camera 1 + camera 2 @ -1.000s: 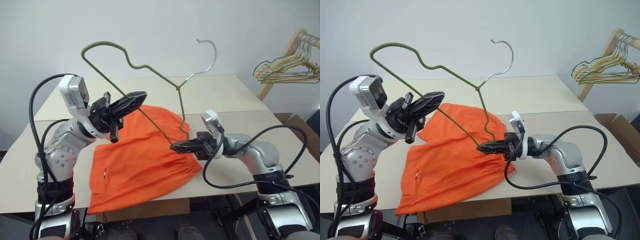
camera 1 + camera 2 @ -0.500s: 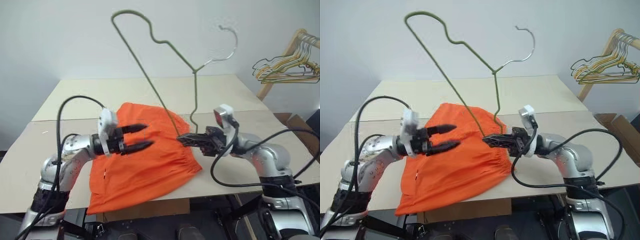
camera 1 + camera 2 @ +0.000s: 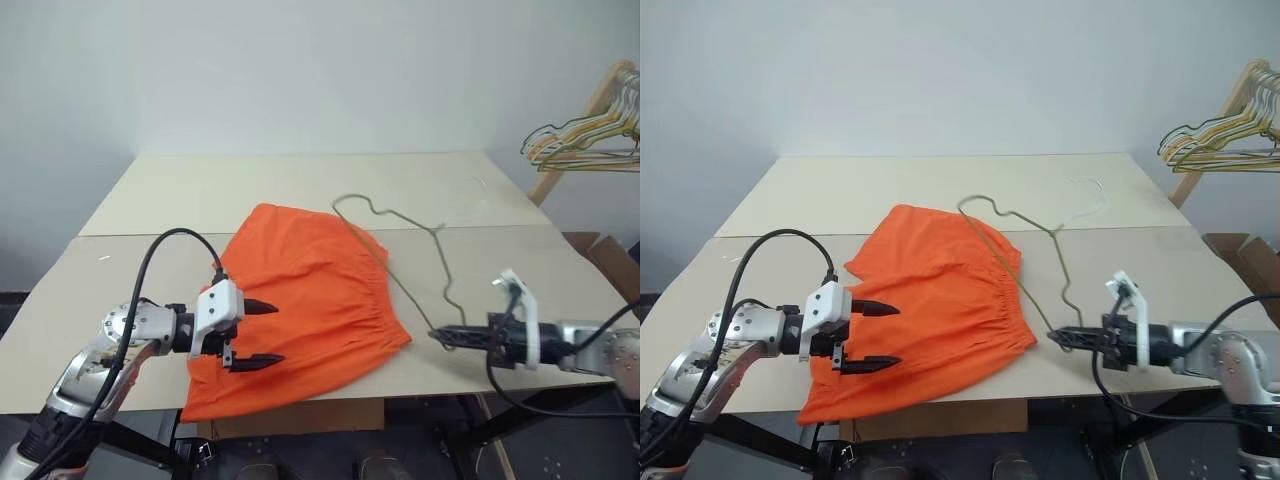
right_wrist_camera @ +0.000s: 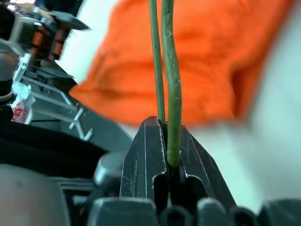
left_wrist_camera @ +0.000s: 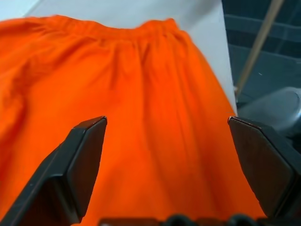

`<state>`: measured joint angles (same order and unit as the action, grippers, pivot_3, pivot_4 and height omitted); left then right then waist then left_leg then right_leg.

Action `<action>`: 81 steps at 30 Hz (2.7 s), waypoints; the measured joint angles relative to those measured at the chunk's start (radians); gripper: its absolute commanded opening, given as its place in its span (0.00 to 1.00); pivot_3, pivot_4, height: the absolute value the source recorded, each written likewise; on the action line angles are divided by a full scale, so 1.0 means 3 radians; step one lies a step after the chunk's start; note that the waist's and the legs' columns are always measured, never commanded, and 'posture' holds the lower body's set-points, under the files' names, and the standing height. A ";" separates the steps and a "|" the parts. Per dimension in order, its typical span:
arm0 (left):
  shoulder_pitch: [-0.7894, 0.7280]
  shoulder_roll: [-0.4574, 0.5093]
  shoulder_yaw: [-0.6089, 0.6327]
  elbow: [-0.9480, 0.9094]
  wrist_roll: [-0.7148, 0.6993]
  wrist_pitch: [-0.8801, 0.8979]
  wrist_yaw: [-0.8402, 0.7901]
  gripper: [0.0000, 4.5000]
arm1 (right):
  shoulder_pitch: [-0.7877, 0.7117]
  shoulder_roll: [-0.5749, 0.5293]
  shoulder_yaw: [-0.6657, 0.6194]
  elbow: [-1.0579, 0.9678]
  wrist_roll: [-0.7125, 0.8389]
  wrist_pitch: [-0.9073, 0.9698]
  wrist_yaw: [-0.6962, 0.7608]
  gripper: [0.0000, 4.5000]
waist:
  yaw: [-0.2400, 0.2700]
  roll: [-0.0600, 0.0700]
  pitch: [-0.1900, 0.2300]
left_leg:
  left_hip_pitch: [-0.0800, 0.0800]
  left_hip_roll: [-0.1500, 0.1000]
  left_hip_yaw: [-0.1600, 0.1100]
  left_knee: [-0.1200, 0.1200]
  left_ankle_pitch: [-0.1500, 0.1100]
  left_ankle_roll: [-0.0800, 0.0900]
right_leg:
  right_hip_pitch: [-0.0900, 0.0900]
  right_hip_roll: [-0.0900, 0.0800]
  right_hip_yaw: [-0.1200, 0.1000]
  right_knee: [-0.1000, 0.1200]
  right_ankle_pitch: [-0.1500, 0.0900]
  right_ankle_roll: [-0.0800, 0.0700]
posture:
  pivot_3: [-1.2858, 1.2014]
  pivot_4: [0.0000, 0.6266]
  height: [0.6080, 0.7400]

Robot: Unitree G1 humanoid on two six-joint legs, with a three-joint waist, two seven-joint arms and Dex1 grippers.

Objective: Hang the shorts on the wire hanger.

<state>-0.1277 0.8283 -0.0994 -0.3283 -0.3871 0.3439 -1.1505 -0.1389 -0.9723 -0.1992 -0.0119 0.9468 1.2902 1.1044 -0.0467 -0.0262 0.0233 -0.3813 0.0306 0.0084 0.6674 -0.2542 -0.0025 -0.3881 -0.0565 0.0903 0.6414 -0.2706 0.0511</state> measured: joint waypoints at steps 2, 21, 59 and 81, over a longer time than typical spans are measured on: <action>0.0016 0.0014 -0.0023 -0.0039 0.0028 -0.0009 -0.0028 0.99 | -0.0006 -0.0140 0.0035 0.0260 0.0034 0.0105 0.0250 0.00 | 0.0000 0.0000 0.0000 | 0.0004 0.0001 0.0004 0.0000 0.0000 0.0000 | 0.0001 0.0000 0.0003 0.0001 0.0001 0.0001 | 0.50 0.00 1.00; 0.0096 0.0047 -0.0086 -0.0189 0.0154 0.0013 0.0003 0.99 | -0.0148 -0.0256 0.0641 0.1372 -0.0592 0.0085 0.0680 0.00 | 0.0014 0.0002 0.0001 | 0.0012 0.0006 0.0015 0.0001 0.0000 0.0001 | 0.0003 0.0005 0.0013 0.0002 0.0000 0.0006 | 0.51 0.00 1.00; 0.0234 0.0023 -0.0142 -0.0247 0.0305 0.0014 0.0276 0.99 | -0.1376 0.0276 0.1907 0.2315 -0.1231 -0.0438 0.1488 0.00 | 0.0057 -0.0006 0.0000 | 0.0018 0.0006 0.0017 0.0003 0.0000 0.0001 | 0.0005 0.0006 0.0016 0.0007 0.0005 0.0002 | 0.54 0.00 1.00; 0.0343 0.0017 -0.0157 -0.0300 0.0517 0.0003 0.0429 0.99 | -0.1838 -0.0095 0.3105 0.2107 -0.0420 -0.0102 0.1514 0.00 | 0.0146 0.0000 0.0004 | 0.0017 0.0006 0.0019 0.0003 -0.0001 0.0001 | 0.0000 0.0006 0.0017 0.0011 0.0004 -0.0001 | 0.54 0.00 1.00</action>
<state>-0.0249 0.8334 -0.1464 -0.4182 -0.2321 0.3448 -1.0217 -0.6903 -1.0007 0.7324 0.6201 0.8207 1.2595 1.5587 -0.0030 -0.0262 0.0244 -0.3761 0.0324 0.0140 0.6684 -0.2544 -0.0022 -0.3880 -0.0549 0.0955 0.6447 -0.2695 0.0509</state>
